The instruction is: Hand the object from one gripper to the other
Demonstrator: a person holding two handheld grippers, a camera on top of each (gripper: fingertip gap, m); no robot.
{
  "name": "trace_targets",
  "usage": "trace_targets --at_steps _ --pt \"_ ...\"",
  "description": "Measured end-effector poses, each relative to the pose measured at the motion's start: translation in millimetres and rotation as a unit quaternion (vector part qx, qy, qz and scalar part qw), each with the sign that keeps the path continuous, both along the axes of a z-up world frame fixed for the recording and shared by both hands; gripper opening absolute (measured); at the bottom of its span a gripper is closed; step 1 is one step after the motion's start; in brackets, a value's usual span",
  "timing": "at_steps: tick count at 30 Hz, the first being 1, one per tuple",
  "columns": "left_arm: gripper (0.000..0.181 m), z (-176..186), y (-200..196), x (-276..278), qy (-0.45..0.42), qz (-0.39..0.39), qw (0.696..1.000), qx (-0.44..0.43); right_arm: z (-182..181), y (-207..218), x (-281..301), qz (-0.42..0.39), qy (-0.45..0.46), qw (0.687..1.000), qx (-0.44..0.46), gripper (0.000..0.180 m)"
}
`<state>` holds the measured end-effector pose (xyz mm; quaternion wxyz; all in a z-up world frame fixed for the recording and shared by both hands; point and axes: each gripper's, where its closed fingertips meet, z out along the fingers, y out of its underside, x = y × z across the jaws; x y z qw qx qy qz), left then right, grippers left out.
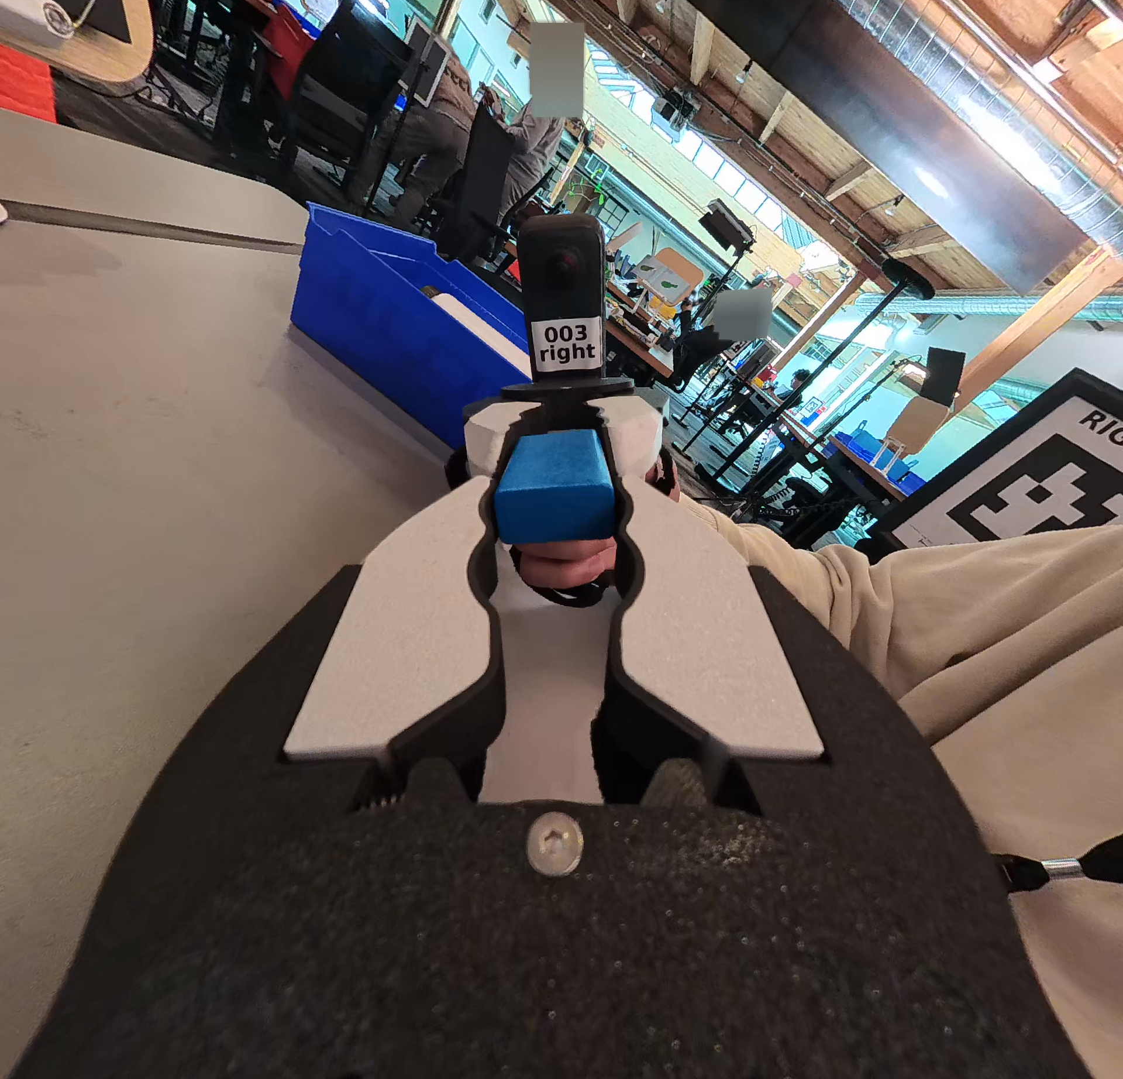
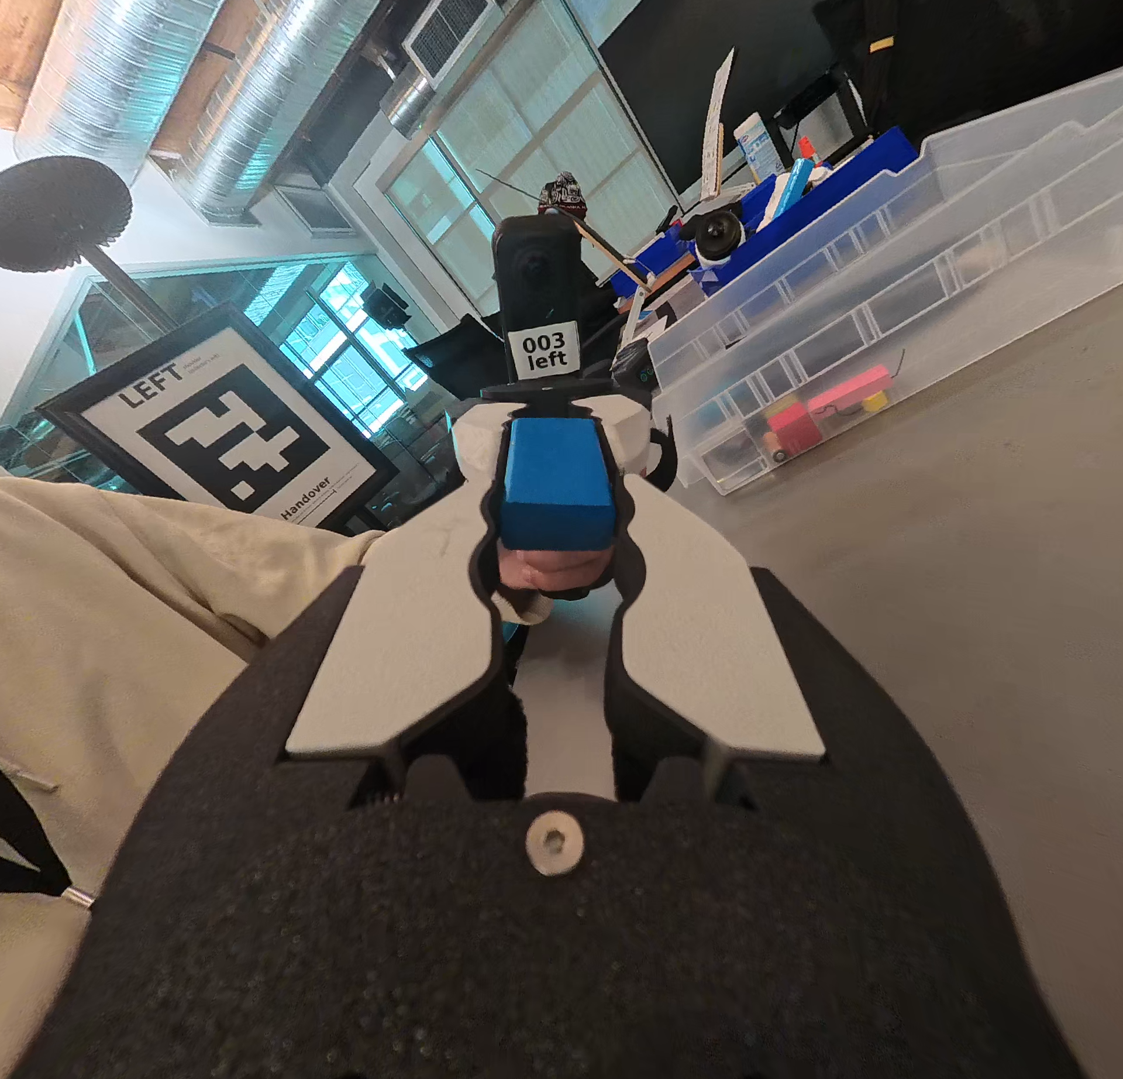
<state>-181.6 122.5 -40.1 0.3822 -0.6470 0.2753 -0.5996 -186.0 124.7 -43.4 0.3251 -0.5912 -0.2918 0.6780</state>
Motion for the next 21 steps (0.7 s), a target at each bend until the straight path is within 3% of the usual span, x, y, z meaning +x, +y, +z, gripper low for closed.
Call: trace_targets --at_steps 2,4,9,15,17,21 --pt "0.035 0 1 -1 0.009 0.006 1.000 0.010 0 -1 0 0.000 0.001 1.000 0.005 0.034" --pt "0.051 -1 6 -5 0.032 0.025 0.999 0.035 -2 0 0 0.002 0.001 1.000 -0.003 0.034" --pt "0.054 -8 13 -16 0.061 0.039 0.996 0.041 1 10 8 -0.032 0.010 0.999 0.007 0.034" --pt "0.058 5 22 -22 -0.024 0.034 0.992 -0.116 6 20 20 -0.094 0.004 0.992 0.088 0.034" --pt "0.047 2 22 -20 -0.022 0.045 0.975 -0.216 8 20 22 -0.106 0.002 0.987 0.119 0.034" --pt "0.050 2 11 -11 -0.034 0.021 0.941 -0.336 9 14 19 -0.099 -0.005 0.983 0.157 0.034"
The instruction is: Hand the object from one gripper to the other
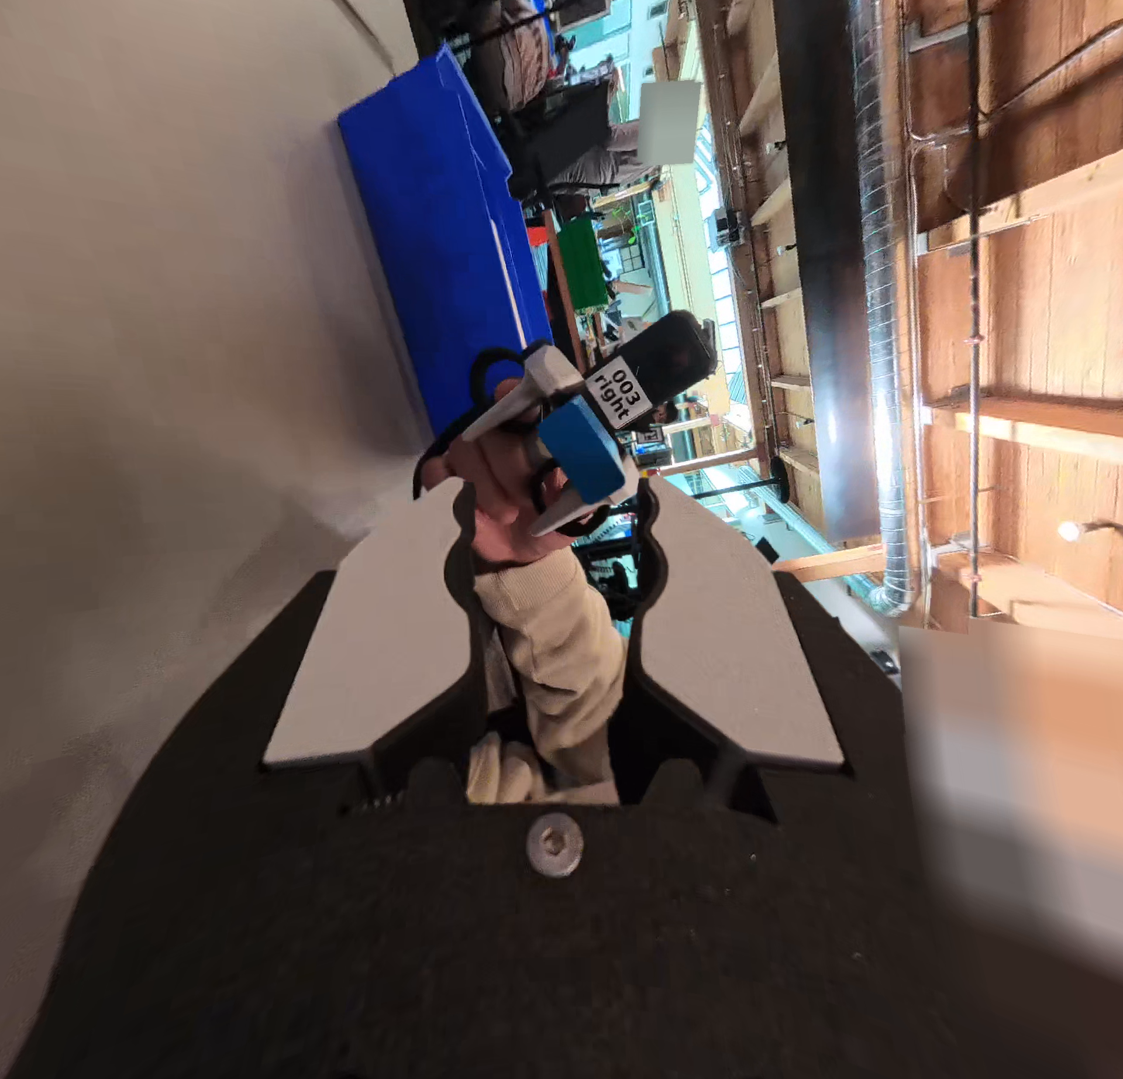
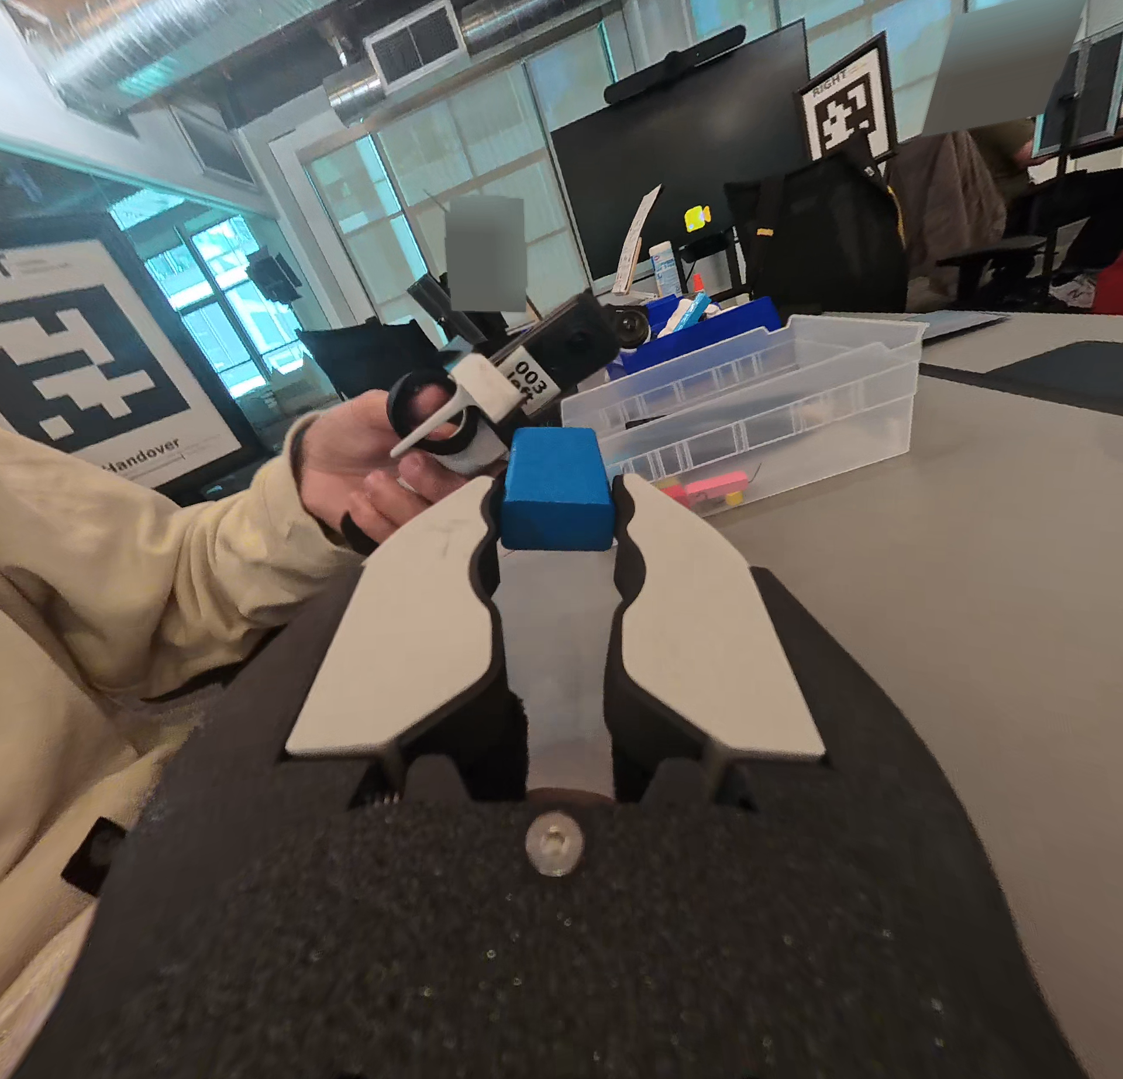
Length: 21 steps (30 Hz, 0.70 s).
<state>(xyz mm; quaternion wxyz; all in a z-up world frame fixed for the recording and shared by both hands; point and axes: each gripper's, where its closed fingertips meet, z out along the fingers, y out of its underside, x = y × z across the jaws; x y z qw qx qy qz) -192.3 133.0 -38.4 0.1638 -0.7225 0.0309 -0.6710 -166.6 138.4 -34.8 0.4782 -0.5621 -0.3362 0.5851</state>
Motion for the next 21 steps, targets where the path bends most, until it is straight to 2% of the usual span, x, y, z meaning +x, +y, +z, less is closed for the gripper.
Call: trace_targets --at_steps 4,6,13,16,18,21 --pt "0.048 1 -8 8 -0.005 -0.020 1.000 -0.010 -7 -8 -9 0.004 -0.034 0.999 0.035 0.034" --pt "0.023 1 -11 9 -0.013 -0.028 0.999 -0.010 -8 -11 -11 0.005 -0.043 0.998 0.049 0.034" --pt "0.020 3 -10 5 -0.003 -0.032 0.999 0.022 -15 -18 -16 0.005 -0.076 0.991 0.106 0.035" --pt "0.019 2 -10 5 0.025 -0.043 0.996 0.070 -12 -19 -15 0.019 -0.054 0.996 0.075 0.039" --pt "0.018 -1 -9 4 0.071 -0.052 0.988 0.129 -11 -19 -15 0.038 -0.041 0.998 0.034 0.051" --pt "0.018 -11 -11 -3 0.185 -0.100 0.945 0.250 -18 -21 -14 0.062 -0.059 0.996 0.009 0.052"
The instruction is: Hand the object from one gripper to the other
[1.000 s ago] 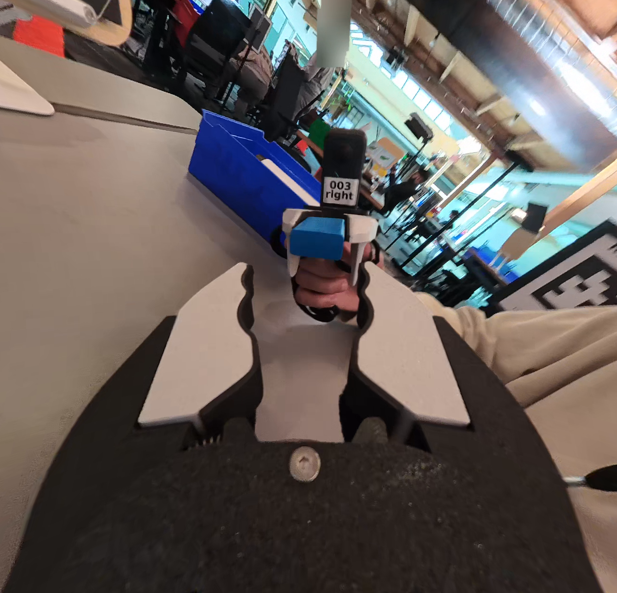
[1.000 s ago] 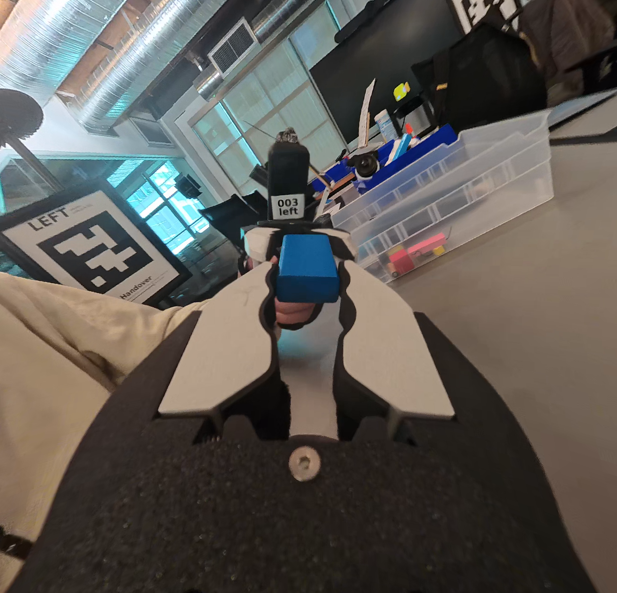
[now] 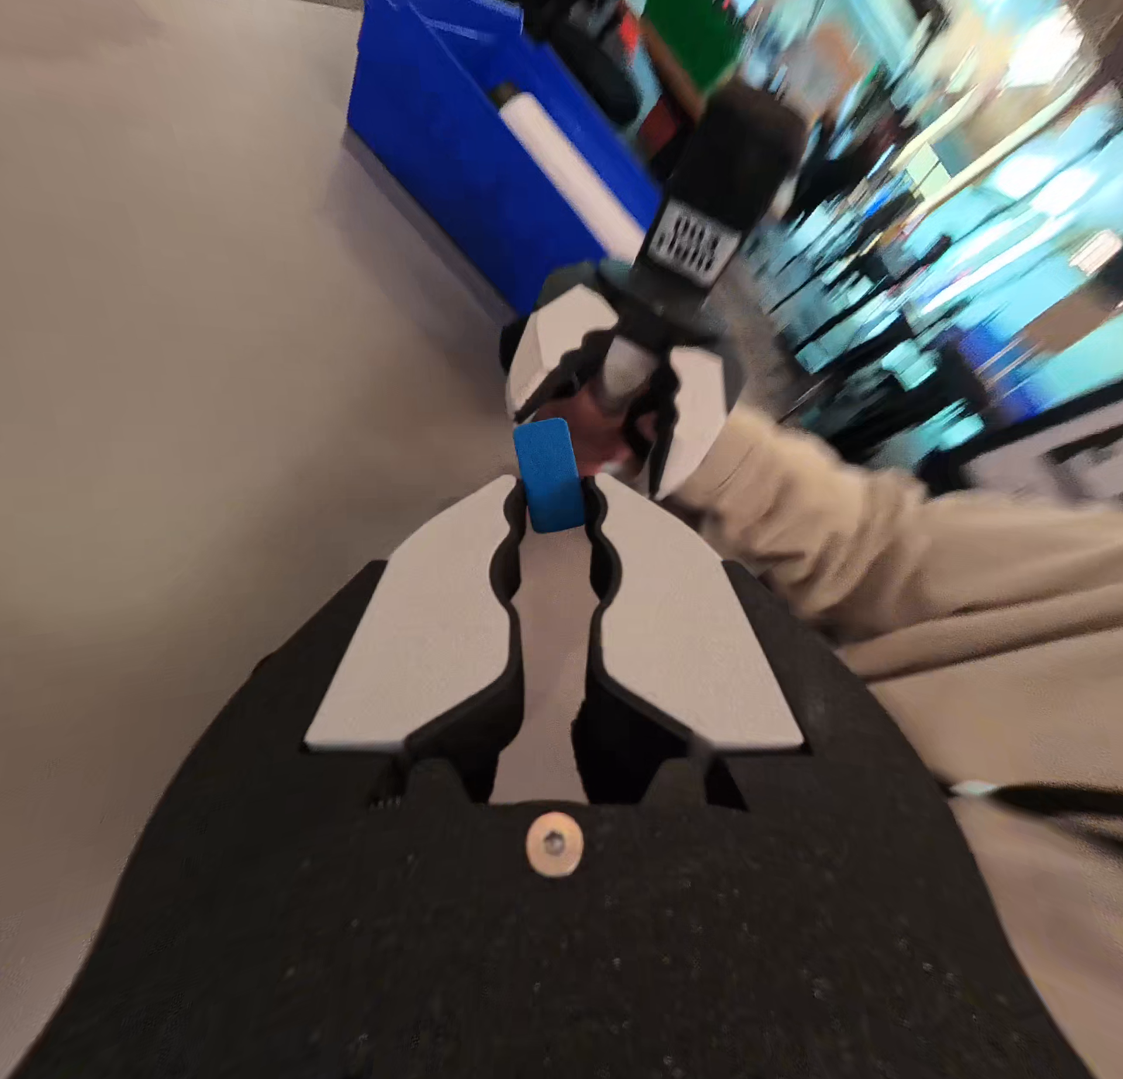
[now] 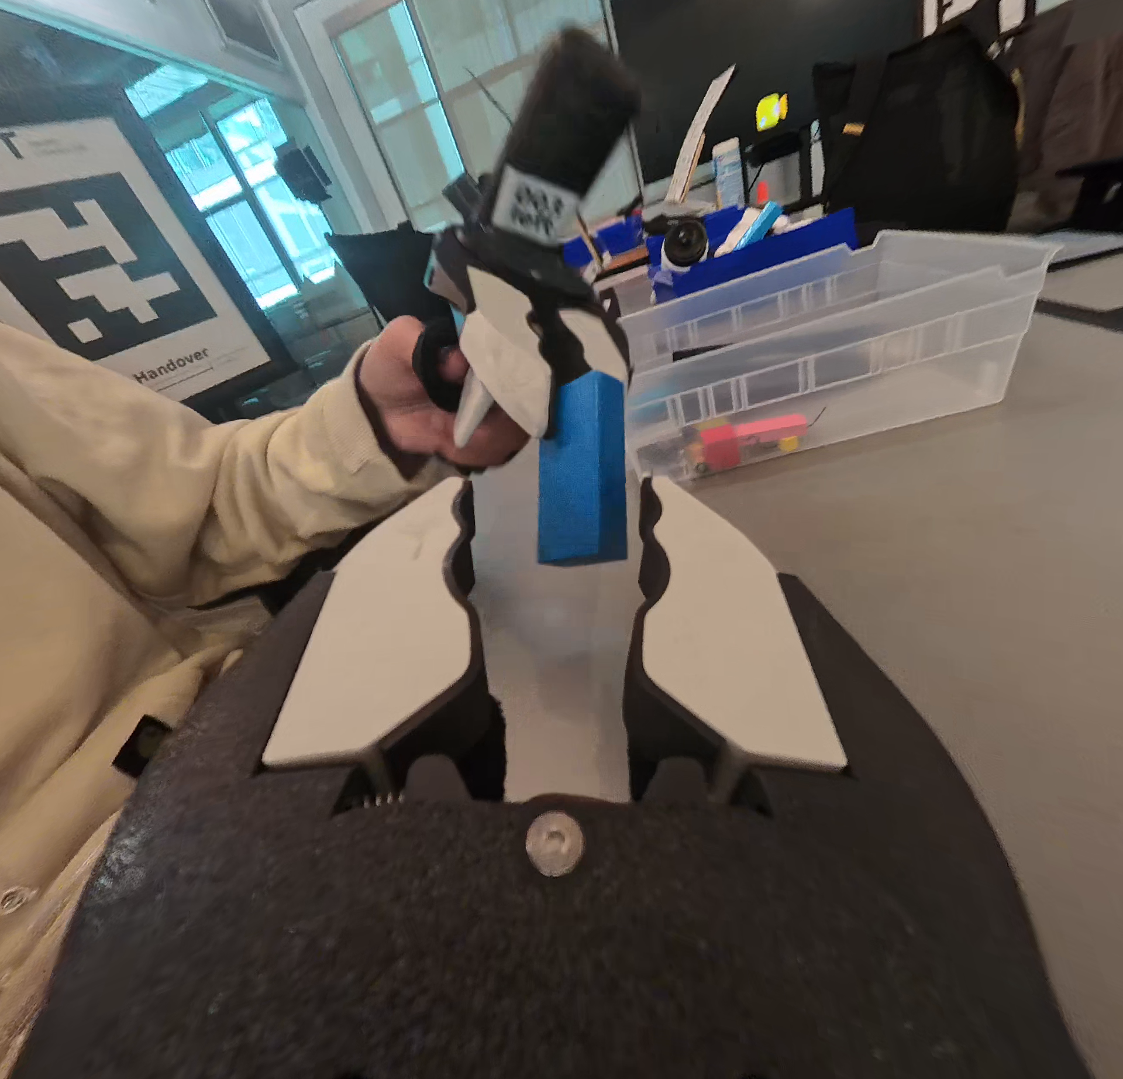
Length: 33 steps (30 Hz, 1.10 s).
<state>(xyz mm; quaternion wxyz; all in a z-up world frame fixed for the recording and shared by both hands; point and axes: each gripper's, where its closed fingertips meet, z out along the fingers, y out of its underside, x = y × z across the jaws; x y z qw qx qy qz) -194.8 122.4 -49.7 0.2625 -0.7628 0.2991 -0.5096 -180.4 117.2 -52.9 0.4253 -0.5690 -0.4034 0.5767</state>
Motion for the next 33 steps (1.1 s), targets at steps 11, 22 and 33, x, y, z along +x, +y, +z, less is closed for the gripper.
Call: trace_targets --at_steps 11,22,33 --pt "0.017 -26 -48 -13 0.215 -0.194 0.937 0.194 -28 -42 -19 0.106 -0.115 0.987 0.024 0.033" --pt "0.016 -13 -50 0 0.209 -0.219 0.924 0.232 -20 -44 -20 0.085 -0.109 0.986 0.092 0.017" --pt "0.034 -16 -11 0 0.037 0.018 0.979 0.199 3 4 3 -0.037 -0.009 0.998 0.047 0.016"
